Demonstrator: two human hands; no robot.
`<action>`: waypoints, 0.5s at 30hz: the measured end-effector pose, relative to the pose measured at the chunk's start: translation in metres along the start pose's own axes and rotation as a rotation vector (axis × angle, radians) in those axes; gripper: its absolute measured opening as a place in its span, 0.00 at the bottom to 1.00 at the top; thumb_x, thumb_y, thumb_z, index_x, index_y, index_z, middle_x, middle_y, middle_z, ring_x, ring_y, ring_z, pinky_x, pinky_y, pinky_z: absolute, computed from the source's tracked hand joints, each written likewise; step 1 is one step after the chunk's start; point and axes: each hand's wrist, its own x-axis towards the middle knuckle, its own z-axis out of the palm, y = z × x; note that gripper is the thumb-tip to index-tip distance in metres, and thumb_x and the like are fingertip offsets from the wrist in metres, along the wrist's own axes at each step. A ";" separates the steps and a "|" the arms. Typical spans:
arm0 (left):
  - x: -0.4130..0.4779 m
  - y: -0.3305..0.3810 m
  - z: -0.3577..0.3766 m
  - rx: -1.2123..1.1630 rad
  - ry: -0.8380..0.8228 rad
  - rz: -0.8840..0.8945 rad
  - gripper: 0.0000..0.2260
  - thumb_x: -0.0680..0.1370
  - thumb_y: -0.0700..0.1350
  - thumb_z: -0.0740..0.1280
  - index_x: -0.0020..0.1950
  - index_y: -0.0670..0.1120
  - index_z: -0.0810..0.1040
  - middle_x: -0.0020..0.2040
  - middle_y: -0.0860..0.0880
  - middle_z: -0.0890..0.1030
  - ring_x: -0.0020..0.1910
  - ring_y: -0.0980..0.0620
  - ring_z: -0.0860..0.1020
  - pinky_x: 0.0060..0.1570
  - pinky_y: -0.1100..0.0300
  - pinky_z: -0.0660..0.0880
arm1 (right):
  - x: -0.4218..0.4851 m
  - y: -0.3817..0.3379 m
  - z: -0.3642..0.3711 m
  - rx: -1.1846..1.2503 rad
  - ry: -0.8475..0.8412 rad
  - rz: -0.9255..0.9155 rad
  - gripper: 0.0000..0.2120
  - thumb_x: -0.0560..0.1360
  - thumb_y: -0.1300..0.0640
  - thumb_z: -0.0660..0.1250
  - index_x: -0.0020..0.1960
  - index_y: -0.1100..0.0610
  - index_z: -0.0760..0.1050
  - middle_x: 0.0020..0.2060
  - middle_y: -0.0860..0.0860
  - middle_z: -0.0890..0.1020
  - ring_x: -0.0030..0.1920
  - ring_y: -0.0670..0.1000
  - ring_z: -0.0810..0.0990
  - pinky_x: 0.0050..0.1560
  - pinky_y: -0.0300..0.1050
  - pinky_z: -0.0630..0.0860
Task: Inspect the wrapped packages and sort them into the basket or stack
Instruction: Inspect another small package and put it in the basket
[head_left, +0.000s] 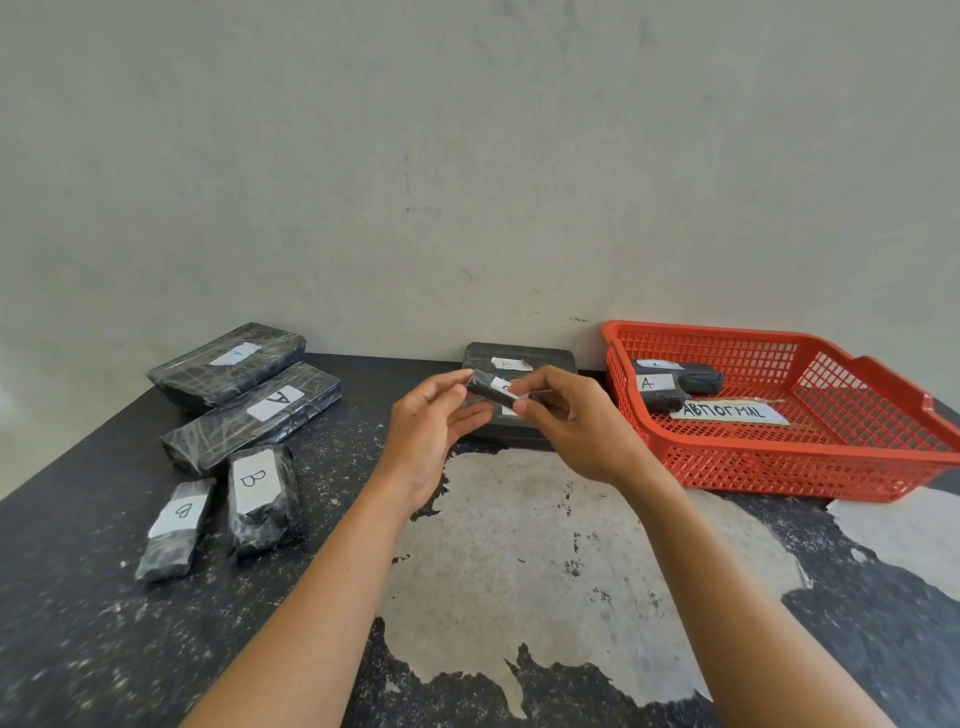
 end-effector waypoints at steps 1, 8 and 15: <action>0.000 0.001 0.001 -0.019 -0.002 -0.002 0.11 0.82 0.34 0.59 0.56 0.41 0.80 0.54 0.38 0.83 0.48 0.46 0.85 0.44 0.61 0.81 | 0.000 0.001 -0.001 -0.012 0.000 -0.012 0.05 0.79 0.54 0.67 0.54 0.48 0.79 0.45 0.50 0.84 0.44 0.54 0.82 0.49 0.57 0.79; 0.001 0.002 -0.002 -0.099 -0.025 -0.022 0.08 0.81 0.33 0.61 0.53 0.40 0.78 0.49 0.42 0.84 0.44 0.47 0.85 0.44 0.58 0.82 | -0.003 0.000 -0.004 -0.064 -0.030 -0.081 0.08 0.80 0.57 0.64 0.58 0.50 0.77 0.44 0.47 0.81 0.44 0.49 0.78 0.49 0.49 0.77; -0.001 0.000 -0.003 -0.051 -0.146 -0.027 0.12 0.78 0.29 0.64 0.59 0.36 0.80 0.53 0.41 0.84 0.53 0.48 0.83 0.54 0.59 0.80 | -0.001 0.002 -0.001 -0.107 0.032 -0.125 0.08 0.81 0.57 0.63 0.59 0.51 0.76 0.61 0.42 0.76 0.57 0.44 0.76 0.58 0.42 0.73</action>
